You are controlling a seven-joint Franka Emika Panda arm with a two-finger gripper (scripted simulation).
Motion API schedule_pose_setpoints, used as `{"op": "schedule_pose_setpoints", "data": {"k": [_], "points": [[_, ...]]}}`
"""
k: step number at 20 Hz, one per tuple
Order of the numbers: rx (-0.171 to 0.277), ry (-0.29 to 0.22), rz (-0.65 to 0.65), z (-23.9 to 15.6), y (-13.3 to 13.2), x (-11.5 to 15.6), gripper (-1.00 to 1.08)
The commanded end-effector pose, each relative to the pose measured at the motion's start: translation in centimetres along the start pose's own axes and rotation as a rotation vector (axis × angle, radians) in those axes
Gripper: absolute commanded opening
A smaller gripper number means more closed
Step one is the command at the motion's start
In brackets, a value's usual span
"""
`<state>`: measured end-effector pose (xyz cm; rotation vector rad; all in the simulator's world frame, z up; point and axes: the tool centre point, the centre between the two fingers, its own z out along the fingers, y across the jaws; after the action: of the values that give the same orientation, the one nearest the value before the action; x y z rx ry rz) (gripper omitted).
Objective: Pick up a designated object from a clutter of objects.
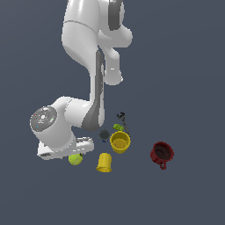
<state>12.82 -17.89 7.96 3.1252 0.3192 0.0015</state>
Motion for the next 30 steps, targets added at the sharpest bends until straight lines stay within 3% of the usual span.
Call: {"op": "schedule_pose_setpoints", "data": {"k": [1, 11, 12, 30], "points": [[0.001, -0.001, 0.0, 1.3, 0.0, -0.1, 1.0], [0.0, -0.001, -0.001, 3.8, 0.1, 0.0, 1.0], [0.0, -0.001, -0.001, 3.8, 0.1, 0.0, -1.0], [0.001, -0.002, -0.001, 2.6, -0.8, -0.3, -1.0]]}}
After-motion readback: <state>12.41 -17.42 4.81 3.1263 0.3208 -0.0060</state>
